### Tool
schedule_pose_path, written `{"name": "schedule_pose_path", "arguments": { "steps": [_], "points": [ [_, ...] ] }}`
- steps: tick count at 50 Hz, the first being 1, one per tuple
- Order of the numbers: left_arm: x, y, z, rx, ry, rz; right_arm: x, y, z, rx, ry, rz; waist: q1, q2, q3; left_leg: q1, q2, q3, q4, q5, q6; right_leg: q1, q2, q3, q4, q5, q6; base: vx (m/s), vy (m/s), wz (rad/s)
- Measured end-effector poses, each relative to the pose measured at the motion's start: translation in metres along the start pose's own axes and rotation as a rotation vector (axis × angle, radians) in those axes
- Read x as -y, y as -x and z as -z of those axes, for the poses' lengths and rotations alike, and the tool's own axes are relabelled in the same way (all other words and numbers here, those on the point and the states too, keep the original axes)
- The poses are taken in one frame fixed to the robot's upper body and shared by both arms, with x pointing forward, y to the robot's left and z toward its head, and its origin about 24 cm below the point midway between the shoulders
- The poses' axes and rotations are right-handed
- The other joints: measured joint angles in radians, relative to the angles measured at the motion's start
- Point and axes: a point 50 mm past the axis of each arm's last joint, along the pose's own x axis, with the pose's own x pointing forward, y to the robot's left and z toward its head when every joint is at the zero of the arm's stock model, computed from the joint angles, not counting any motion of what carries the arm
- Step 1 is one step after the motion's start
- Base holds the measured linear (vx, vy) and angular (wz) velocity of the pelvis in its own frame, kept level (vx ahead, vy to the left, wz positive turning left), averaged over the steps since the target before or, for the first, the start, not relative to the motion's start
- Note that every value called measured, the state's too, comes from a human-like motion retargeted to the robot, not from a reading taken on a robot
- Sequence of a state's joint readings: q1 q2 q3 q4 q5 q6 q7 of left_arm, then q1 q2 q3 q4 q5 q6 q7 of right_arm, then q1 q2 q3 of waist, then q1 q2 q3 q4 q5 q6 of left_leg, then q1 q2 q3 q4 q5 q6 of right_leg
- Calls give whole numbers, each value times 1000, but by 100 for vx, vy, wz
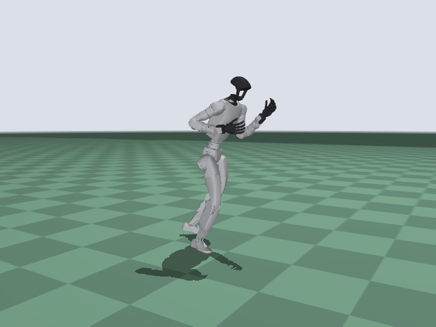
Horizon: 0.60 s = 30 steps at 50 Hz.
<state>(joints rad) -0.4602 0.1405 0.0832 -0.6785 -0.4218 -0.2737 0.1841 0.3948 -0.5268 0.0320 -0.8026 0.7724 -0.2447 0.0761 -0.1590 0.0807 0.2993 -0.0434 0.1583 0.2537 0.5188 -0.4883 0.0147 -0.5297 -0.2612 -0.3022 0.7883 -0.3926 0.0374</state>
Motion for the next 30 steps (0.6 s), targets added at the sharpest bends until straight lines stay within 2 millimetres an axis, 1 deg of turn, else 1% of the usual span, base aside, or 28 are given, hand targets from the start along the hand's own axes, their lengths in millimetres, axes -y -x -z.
{"name": "schedule_pose_path", "arguments": {
  "steps": [2,3,4,5,7,8,9,10,11,12,13,14,15,16,17,18,19,20,21,22,23,25,26,27,28,29,30],
  "points": [
    [-18,-7,1,-35,-440,59,10,7,1,-108,182,-48,-89,35,-37,111,-1,19,-106,155,-31,14,40,41,-372,76,38,150,-31,-15],
    [-22,-17,5,-40,-657,116,15,9,2,-166,284,-93,-141,50,-46,174,-4,23,-153,226,-45,31,50,75,-528,99,52,152,-33,15],
    [-24,-33,14,-41,-863,199,18,8,2,-215,390,-147,-195,63,-50,233,-5,22,-189,289,-53,44,54,105,-629,123,61,151,-35,32],
    [-26,-53,23,-28,-1079,281,22,7,1,-259,498,-205,-249,77,-51,292,-4,18,-219,347,-57,56,54,132,-701,148,68,145,-35,42],
    [-21,-122,70,-34,-1461,513,26,-4,-7,-233,703,-275,-330,74,-5,360,-5,-40,-168,429,-17,101,48,170,-673,230,65,134,-36,40],
    [-20,-156,93,-64,-1679,652,26,-11,-14,-183,780,-283,-350,69,24,353,-4,-94,-77,454,13,113,49,179,-593,234,55,125,-37,21],
    [-23,-178,112,-141,-1913,827,25,-19,-20,-117,827,-285,-362,66,54,312,-6,-159,52,454,31,107,55,175,-476,183,43,119,-37,9],
    [-28,-207,110,-210,-2216,966,22,-27,-26,-44,858,-284,-372,66,86,254,-8,-229,200,443,43,91,63,164,-341,104,30,116,-36,-5],
    [-53,-208,108,-363,-2336,990,23,-35,-35,-14,937,-309,-382,129,113,193,-6,-258,341,381,48,90,74,150,-238,22,30,114,-36,-14],
    [-71,-212,100,-466,-2440,968,23,-44,-43,28,1003,-325,-386,173,135,127,4,-269,474,307,60,90,83,136,-152,-50,30,111,-36,-23],
    [-74,-225,86,-445,-2523,870,21,-54,-46,85,1043,-321,-378,180,144,50,29,-244,592,210,83,95,91,124,-100,-103,30,109,-37,-37],
    [-54,-241,73,-305,-2472,775,16,-64,-45,169,1031,-290,-355,144,143,-28,58,-203,683,123,110,102,100,117,-77,-137,29,108,-38,-54],
    [-23,-257,57,-117,-2346,684,8,-75,-41,265,987,-257,-323,88,136,-107,89,-152,760,40,138,110,110,114,-67,-163,26,109,-37,-87],
    [5,-251,57,20,-2098,702,0,-84,-41,349,954,-229,-268,47,118,-169,92,-100,784,-7,159,125,110,123,-78,-173,28,112,-34,-109],
    [31,-238,57,130,-1864,729,-10,-91,-42,430,924,-206,-208,9,98,-230,83,-54,792,-46,172,145,108,133,-97,-177,32,117,-30,-126],
    [50,-213,62,196,-1656,784,-19,-96,-45,506,910,-186,-136,-25,73,-285,54,-21,767,-65,171,174,100,145,-132,-170,41,121,-24,-118],
    [61,-183,68,216,-1471,831,-26,-101,-50,569,912,-170,-65,-57,45,-337,18,2,711,-70,160,214,90,155,-186,-150,52,125,-19,-104],
    [66,-152,70,220,-1305,855,-32,-106,-56,628,921,-154,5,-90,15,-387,-22,19,639,-67,144,258,78,164,-248,-122,63,130,-13,-78],
    [60,-114,77,105,-1085,874,-36,-112,-61,659,944,-145,64,-117,-20,-420,-52,37,522,-41,131,311,66,169,-331,-70,70,133,-9,-61],
    [49,-78,78,-29,-873,861,-38,-120,-65,682,968,-137,122,-146,-54,-445,-79,60,391,-8,119,364,56,173,-414,-10,74,137,-5,-49],
    [32,-41,79,-208,-642,821,-40,-129,-68,689,996,-128,176,-174,-89,-452,-97,92,233,37,111,418,49,177,-496,63,74,140,-2,-62],
    [-8,32,77,-547,-299,645,-39,-156,-65,664,1074,-100,295,-228,-142,-418,-123,154,-123,120,84,522,53,189,-632,223,78,145,3,-101],
    [-28,67,74,-691,-209,524,-36,-178,-58,621,1133,-81,365,-248,-154,-388,-127,166,-273,135,53,578,65,198,-676,295,88,150,9,-147],
    [-46,102,65,-814,-128,385,-34,-203,-49,567,1201,-66,434,-265,-162,-360,-128,175,-400,144,21,634,74,207,-714,361,100,151,13,-166],
    [-61,134,55,-913,-57,230,-30,-233,-39,492,1294,-50,502,-280,-161,-338,-123,178,-481,140,-14,691,80,216,-740,412,114,150,17,-156],
    [-72,162,42,-975,20,60,-26,-262,-26,391,1394,-52,564,-286,-151,-320,-117,173,-523,133,-38,746,81,227,-753,446,122,148,21,-142],
    [-81,187,26,-1009,93,-119,-17,-289,-21,288,1527,-28,622,-289,-137,-304,-111,164,-546,125,-57,800,80,239,-759,473,126,145,25,-112]
  ]
}}
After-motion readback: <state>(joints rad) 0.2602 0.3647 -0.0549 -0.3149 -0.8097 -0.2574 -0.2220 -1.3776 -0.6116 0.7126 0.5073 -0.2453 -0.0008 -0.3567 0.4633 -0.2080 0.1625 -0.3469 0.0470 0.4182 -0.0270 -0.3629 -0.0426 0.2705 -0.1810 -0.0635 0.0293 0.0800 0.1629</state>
